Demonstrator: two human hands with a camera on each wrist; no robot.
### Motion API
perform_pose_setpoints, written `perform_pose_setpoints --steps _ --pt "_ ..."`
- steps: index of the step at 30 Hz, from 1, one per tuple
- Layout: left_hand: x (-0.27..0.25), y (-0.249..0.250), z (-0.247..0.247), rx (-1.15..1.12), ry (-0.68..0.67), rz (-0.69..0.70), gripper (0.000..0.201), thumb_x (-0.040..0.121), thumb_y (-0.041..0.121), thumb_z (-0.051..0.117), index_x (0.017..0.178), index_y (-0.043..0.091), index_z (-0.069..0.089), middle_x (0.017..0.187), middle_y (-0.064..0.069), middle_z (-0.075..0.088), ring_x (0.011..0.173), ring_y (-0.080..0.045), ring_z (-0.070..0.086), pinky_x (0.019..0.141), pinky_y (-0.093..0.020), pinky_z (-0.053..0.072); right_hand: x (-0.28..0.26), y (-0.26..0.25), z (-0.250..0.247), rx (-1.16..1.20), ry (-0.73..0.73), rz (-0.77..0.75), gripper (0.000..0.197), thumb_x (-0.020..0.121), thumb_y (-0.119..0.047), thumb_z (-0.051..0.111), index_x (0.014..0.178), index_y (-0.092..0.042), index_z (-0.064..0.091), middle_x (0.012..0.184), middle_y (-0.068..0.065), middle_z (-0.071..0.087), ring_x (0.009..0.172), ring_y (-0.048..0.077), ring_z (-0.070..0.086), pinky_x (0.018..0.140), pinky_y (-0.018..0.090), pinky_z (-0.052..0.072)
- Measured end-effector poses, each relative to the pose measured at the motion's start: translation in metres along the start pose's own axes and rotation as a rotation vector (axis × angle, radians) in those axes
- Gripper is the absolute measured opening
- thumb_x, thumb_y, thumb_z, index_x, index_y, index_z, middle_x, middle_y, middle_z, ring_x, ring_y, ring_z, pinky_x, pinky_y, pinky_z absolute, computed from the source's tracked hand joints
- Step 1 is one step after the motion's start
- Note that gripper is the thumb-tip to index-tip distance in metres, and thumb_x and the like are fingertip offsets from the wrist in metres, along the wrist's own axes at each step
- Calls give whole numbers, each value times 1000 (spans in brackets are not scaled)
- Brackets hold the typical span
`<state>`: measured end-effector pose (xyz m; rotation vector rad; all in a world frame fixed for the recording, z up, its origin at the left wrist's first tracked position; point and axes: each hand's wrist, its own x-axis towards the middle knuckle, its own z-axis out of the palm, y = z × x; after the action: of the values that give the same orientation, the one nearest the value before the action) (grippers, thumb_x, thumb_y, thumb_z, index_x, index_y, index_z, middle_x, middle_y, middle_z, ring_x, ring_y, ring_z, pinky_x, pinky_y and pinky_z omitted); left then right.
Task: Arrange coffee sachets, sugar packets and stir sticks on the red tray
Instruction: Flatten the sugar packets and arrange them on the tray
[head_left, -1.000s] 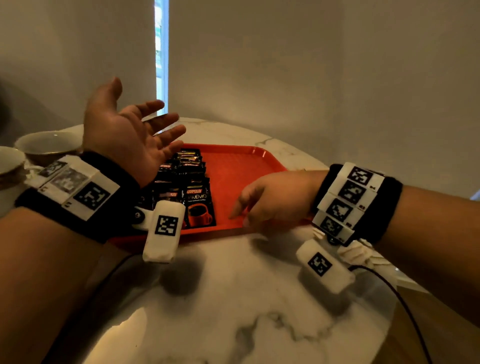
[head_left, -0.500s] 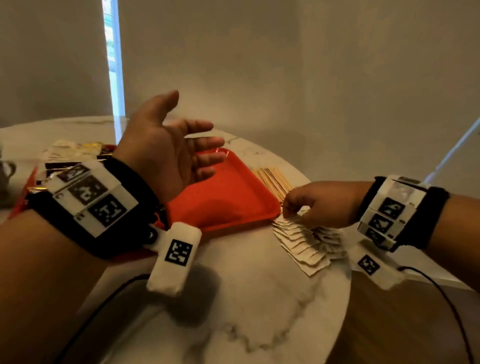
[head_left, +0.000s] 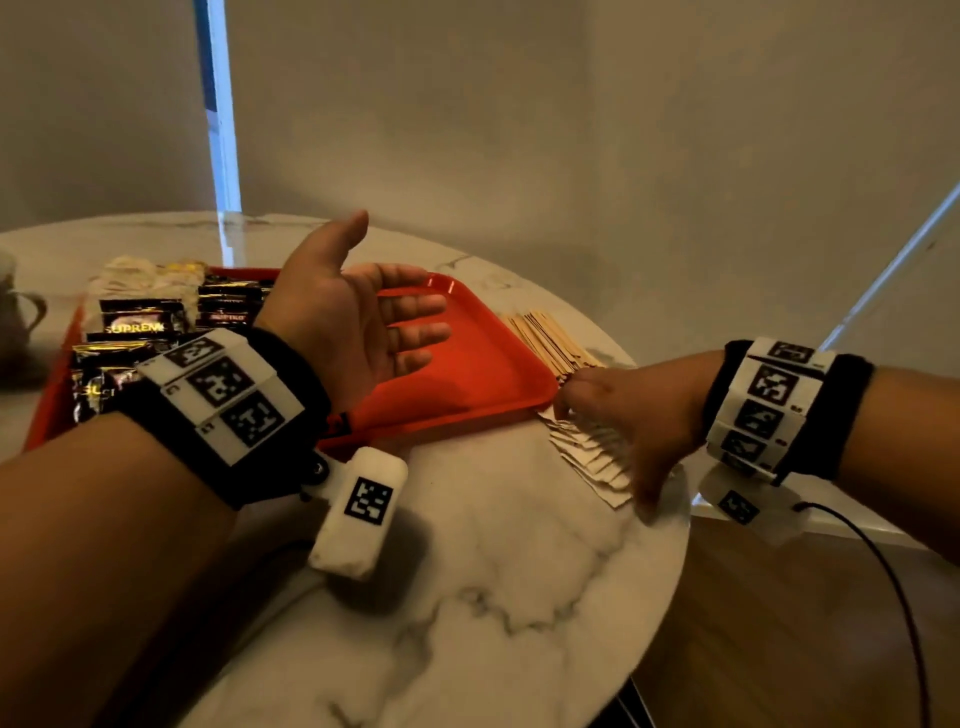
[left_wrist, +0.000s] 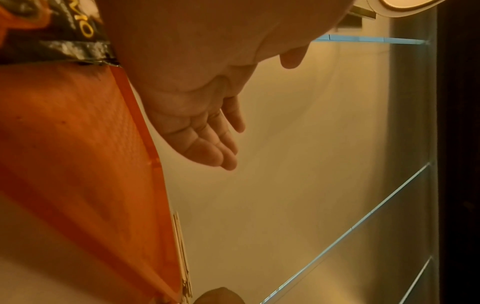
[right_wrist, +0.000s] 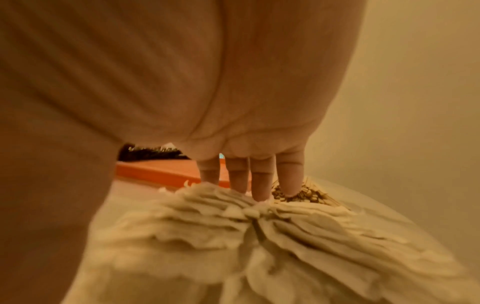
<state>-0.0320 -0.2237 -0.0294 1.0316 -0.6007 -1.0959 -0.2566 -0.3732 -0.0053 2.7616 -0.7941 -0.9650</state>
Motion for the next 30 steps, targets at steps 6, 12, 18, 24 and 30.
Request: perform_pose_setpoints --steps 6,12,18,24,30 --pt "-7 3 4 6 8 -2 68 91 70 27 107 13 61 108 -13 69 93 -30 67 78 -39 44 0 -3 7 -83 115 -27 92 62 -48 89 136 -29 38 135 -6 42 119 15 45 103 34 47" --pt "-12 4 5 19 27 -18 76 92 71 25 118 10 62 117 -14 69 105 -32 66 80 -40 47 -5 -7 12 -91 181 -62 67 74 -47 69 133 -29 43 131 -6 46 118 15 48 102 34 47" --pt "-13 0 9 24 24 -34 79 91 73 24 121 10 62 120 -15 68 107 -33 65 75 -41 46 -9 -4 24 3 309 -134 51 81 -34 69 124 -33 41 120 -8 52 101 14 55 85 31 51" --pt "-12 -1 8 31 33 -34 80 91 74 25 121 11 63 119 -15 69 107 -33 66 76 -41 47 -11 1 20 32 283 -253 26 91 -18 59 114 -30 56 133 -6 44 108 20 52 86 32 49" --pt "-13 -1 7 35 27 -38 79 90 74 25 120 12 64 119 -15 68 107 -34 65 75 -41 47 -5 6 19 -8 228 -265 27 88 -11 63 108 -29 70 134 -6 49 115 17 53 92 29 48"
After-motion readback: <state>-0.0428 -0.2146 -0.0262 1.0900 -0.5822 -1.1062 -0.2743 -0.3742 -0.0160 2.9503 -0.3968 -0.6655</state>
